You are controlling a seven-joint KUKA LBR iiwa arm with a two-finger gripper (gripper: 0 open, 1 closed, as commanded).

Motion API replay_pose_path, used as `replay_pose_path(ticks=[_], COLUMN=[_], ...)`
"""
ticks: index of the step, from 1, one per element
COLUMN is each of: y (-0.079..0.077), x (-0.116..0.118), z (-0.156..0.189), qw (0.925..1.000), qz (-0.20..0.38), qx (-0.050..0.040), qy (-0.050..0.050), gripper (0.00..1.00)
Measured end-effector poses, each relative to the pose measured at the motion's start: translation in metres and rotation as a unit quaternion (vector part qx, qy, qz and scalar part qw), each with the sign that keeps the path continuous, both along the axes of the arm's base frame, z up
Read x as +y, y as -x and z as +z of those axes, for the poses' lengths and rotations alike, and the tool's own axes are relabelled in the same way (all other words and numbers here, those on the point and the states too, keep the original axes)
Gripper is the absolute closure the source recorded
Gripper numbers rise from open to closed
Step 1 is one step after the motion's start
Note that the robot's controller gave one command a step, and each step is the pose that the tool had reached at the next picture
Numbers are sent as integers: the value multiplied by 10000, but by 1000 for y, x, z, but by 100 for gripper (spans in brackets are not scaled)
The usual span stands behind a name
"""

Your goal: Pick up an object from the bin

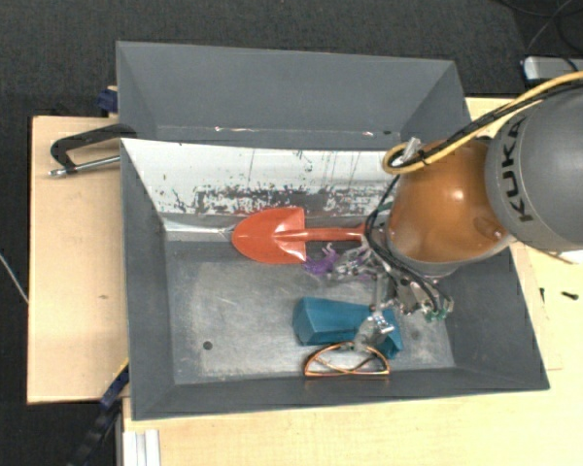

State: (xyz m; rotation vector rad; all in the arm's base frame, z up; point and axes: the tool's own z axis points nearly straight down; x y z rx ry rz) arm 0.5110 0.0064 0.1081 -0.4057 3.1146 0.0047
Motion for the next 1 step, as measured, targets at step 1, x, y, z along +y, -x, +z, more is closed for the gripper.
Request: replay_pose_path(ticks=[1], y=[12], x=[6], z=[-24], qw=[9996], qz=[287], qx=[-54], qy=[47], gripper=[100])
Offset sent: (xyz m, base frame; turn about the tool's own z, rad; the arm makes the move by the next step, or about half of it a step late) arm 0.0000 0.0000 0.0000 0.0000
